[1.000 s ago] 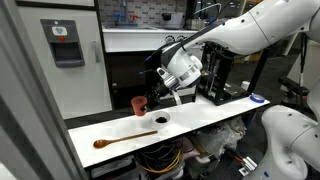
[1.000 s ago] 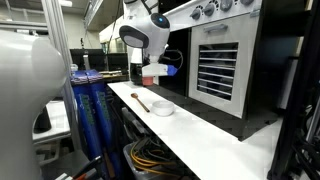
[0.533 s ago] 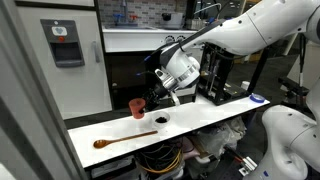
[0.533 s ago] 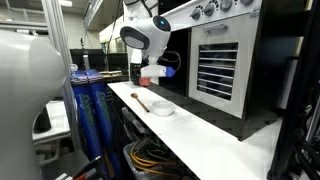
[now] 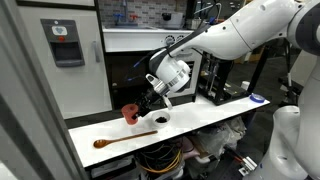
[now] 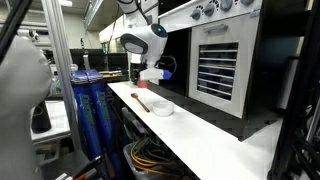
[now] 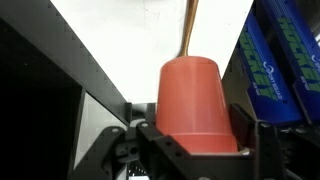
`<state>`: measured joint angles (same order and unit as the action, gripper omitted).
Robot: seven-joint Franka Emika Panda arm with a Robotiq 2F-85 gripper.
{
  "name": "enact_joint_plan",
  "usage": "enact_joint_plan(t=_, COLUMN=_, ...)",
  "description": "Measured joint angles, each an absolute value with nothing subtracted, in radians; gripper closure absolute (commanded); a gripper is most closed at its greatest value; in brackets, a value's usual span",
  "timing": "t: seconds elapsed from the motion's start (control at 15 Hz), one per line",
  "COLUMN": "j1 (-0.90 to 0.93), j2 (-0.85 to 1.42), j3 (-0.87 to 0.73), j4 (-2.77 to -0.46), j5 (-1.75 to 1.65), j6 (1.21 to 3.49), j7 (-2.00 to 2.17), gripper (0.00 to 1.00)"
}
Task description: Pour the contents of the cup into the bowl
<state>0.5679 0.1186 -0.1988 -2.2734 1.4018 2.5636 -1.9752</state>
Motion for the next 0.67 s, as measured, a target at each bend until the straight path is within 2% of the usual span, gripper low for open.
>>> enact_joint_plan(t=0.33, j1=0.39, j2=0.197, j3=0.006, j4=-2.194, j5=1.402, j6=2.612, j7=-1.972, gripper=0.53)
enact_joint_plan(t=0.67, j1=0.343, j2=0.278, j3=0.066, j4=-2.127, j5=1.402, j6=2.642, j7=-1.972, gripper=0.53)
